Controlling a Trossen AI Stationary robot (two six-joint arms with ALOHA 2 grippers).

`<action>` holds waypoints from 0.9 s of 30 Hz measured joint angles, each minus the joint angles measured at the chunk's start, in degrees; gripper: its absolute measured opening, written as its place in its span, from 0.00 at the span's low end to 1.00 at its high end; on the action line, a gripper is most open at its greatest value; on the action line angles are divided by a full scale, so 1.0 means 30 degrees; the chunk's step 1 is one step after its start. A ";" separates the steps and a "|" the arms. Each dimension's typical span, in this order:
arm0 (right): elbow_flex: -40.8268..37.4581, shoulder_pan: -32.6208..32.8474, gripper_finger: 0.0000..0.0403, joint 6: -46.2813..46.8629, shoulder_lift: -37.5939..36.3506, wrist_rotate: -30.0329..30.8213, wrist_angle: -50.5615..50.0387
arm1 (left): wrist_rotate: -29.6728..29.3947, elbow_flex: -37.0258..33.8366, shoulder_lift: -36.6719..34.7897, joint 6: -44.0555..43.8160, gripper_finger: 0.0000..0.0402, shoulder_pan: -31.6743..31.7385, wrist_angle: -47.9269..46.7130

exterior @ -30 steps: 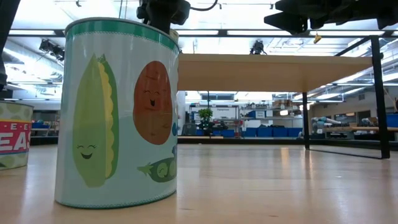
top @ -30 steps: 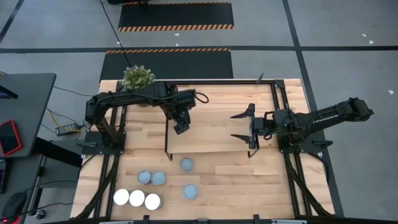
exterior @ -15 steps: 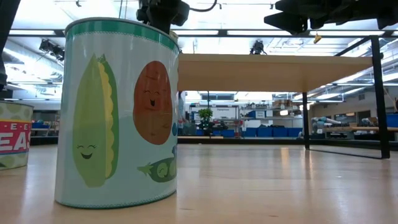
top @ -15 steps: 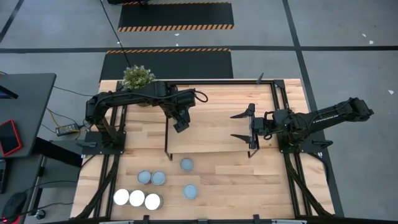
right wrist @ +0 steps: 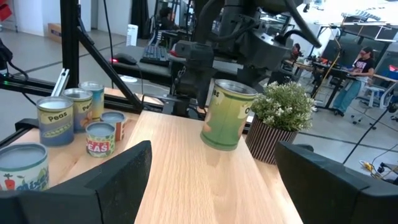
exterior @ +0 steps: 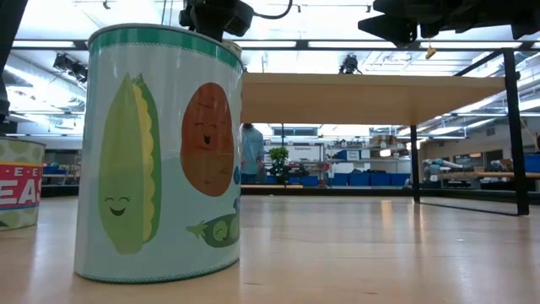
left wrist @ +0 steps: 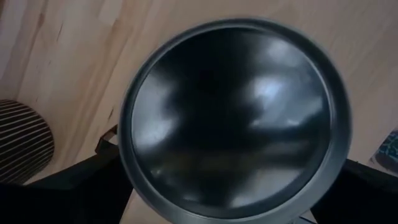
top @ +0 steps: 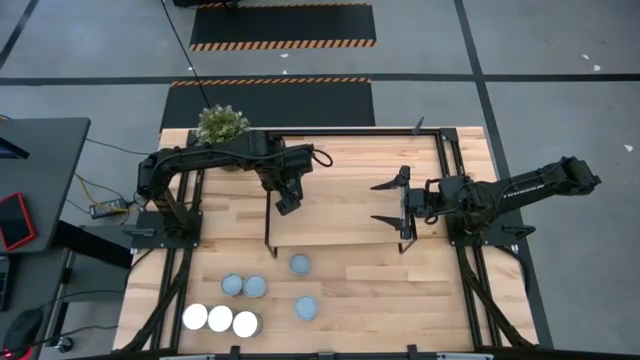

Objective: Pick and place cans onto a shelf
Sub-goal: Put the canned oranges on the shelf, then put the canned peas on the shelf

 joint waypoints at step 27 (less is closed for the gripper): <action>0.0000 0.0000 0.86 0.0144 -0.0004 -0.0002 -0.0677 | 0.0822 0.0015 -0.1464 -0.4624 1.00 -0.4219 -0.1938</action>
